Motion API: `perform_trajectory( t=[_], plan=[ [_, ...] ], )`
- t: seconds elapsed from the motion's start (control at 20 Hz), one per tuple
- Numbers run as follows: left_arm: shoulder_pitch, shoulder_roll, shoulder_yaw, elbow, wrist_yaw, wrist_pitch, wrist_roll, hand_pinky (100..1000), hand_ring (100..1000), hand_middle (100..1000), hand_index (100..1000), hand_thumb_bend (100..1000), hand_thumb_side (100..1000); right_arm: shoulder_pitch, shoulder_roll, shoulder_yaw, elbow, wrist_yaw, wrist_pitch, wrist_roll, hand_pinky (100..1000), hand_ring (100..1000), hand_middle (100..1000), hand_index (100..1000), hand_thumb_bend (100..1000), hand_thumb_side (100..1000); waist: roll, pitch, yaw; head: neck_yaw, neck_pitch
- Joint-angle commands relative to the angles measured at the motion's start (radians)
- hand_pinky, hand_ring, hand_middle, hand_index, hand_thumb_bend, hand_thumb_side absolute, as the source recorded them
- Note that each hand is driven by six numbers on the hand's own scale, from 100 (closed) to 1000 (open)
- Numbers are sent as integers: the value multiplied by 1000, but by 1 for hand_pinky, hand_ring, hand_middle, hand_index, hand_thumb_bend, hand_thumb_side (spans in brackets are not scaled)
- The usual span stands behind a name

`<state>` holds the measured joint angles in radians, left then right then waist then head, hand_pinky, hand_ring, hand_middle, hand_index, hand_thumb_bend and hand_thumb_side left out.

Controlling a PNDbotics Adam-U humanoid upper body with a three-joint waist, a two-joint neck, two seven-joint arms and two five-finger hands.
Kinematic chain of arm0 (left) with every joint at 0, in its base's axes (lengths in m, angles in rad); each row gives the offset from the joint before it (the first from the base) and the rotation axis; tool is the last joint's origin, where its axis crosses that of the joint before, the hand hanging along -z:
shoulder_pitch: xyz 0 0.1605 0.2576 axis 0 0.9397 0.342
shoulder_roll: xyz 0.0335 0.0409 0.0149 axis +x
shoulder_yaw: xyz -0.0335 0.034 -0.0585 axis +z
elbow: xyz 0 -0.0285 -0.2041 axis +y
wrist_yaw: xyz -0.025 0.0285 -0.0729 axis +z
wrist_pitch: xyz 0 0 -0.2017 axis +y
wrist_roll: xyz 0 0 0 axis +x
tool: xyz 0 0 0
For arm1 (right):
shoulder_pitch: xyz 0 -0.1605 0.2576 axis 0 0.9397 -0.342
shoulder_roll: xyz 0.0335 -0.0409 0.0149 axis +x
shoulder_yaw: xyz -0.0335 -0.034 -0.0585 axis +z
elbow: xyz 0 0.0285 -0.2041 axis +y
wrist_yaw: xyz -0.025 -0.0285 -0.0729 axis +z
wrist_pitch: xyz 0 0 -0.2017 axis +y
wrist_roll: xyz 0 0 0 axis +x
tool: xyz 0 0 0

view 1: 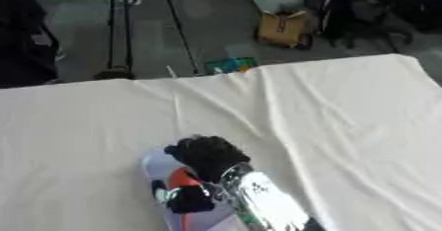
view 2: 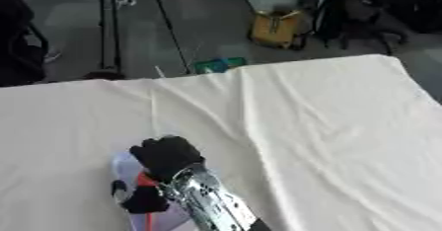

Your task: Pick up objects on the table and place them in the box.

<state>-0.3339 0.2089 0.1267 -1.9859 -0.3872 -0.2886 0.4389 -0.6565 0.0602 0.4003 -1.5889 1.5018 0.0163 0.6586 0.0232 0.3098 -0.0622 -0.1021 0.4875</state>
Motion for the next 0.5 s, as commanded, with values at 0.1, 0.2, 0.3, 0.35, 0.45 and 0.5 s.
perform_trajectory(
  t=[0.1,0.2,0.3,0.35,0.45,0.5],
  plan=[
    [-12,8,2,-14,-5,-1,3,722,815,870,774,100,920,-21,11,-9,-38,-8,-2,-1,684,704,773,966,198,1000,2,-18,-1,-1,-7],
    [-10,7,2,-14,-5,0,4,722,815,870,774,100,920,-30,12,-17,-76,-10,3,-29,689,685,770,947,154,1000,4,-18,-3,-1,-6],
    [-9,8,3,-14,-5,0,7,721,815,871,776,100,921,-41,9,-35,-147,-29,17,-108,708,665,781,915,100,1000,7,-20,-4,2,-6],
    [-9,9,5,-14,-5,0,12,721,815,871,776,100,921,-54,3,-52,-197,-57,29,-186,708,665,781,915,100,1000,9,-22,-6,4,-5],
    [-11,15,8,-14,-4,-3,30,723,825,879,789,100,930,-79,-22,-88,-276,-158,44,-375,760,700,784,891,100,1000,11,-27,-8,9,0],
    [-12,19,8,-14,-3,-5,40,725,841,890,803,100,941,-88,-40,-102,-295,-207,39,-466,798,739,812,894,100,1000,12,-29,-9,13,4]
  ],
)
